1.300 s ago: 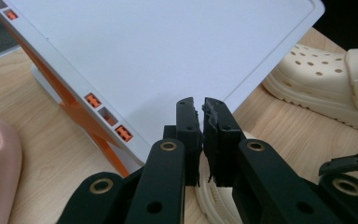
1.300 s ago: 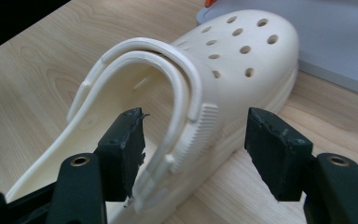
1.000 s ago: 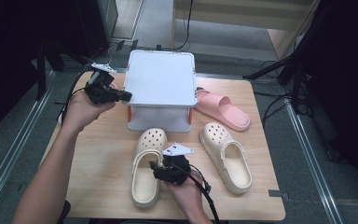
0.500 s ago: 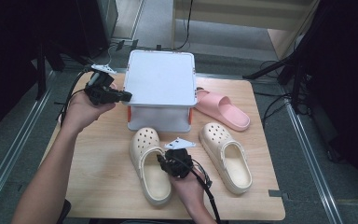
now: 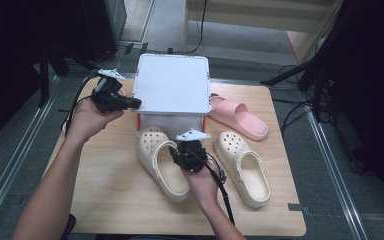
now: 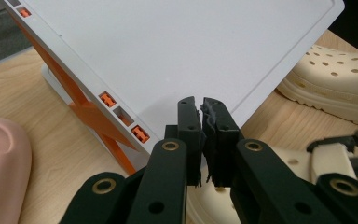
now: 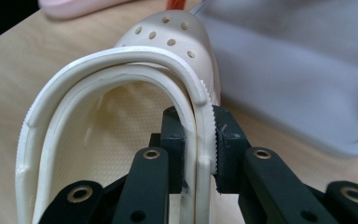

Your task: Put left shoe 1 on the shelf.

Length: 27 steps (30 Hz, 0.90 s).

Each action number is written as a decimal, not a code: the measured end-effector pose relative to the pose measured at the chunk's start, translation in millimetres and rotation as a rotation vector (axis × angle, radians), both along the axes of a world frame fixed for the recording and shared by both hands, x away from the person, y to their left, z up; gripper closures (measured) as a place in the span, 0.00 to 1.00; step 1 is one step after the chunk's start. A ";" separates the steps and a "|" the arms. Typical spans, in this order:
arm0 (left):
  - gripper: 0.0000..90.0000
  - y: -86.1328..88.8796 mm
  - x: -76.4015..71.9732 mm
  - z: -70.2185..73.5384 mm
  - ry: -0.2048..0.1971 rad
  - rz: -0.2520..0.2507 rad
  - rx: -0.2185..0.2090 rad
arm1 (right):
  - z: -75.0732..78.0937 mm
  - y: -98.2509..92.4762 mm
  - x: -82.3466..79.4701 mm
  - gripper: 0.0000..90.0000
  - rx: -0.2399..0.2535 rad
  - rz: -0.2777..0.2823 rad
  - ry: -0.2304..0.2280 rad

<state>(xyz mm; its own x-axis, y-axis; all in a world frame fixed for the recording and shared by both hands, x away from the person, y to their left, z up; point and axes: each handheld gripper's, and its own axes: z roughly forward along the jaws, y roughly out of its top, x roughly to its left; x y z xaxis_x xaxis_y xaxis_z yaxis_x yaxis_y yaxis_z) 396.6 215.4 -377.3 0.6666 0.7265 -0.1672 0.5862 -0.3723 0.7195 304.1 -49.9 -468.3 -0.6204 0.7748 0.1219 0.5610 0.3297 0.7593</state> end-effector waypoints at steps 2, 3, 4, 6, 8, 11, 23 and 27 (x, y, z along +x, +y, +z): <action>0.95 0.2 0.2 -0.1 0.001 0.000 -0.003 | -0.2 1.1 10.0 0.87 -0.007 -0.021 -0.006; 0.95 0.2 0.2 -0.1 0.001 0.000 -0.003 | -0.8 2.0 15.1 0.87 -0.005 -0.034 -0.007; 0.95 0.5 0.3 -0.1 0.003 0.000 -0.005 | -1.6 2.7 20.2 0.87 -0.002 -0.045 -0.008; 0.95 0.4 0.2 -0.2 0.001 0.000 -0.005 | -2.8 5.4 29.4 0.87 -0.005 -0.065 -0.017; 0.95 0.4 0.2 -0.1 0.001 -0.001 -0.003 | -3.3 7.1 33.8 0.87 -0.004 -0.074 -0.021; 0.95 0.3 0.0 0.0 -0.001 -0.002 0.000 | -4.6 12.2 45.2 0.87 0.002 -0.100 -0.026; 0.95 1.7 0.1 -0.8 -0.001 -0.005 -0.008 | -19.4 19.4 56.2 0.84 0.010 -0.135 -0.029; 0.95 1.3 0.0 -0.7 -0.002 -0.004 -0.008 | -19.4 16.8 52.6 0.78 0.026 -0.115 -0.040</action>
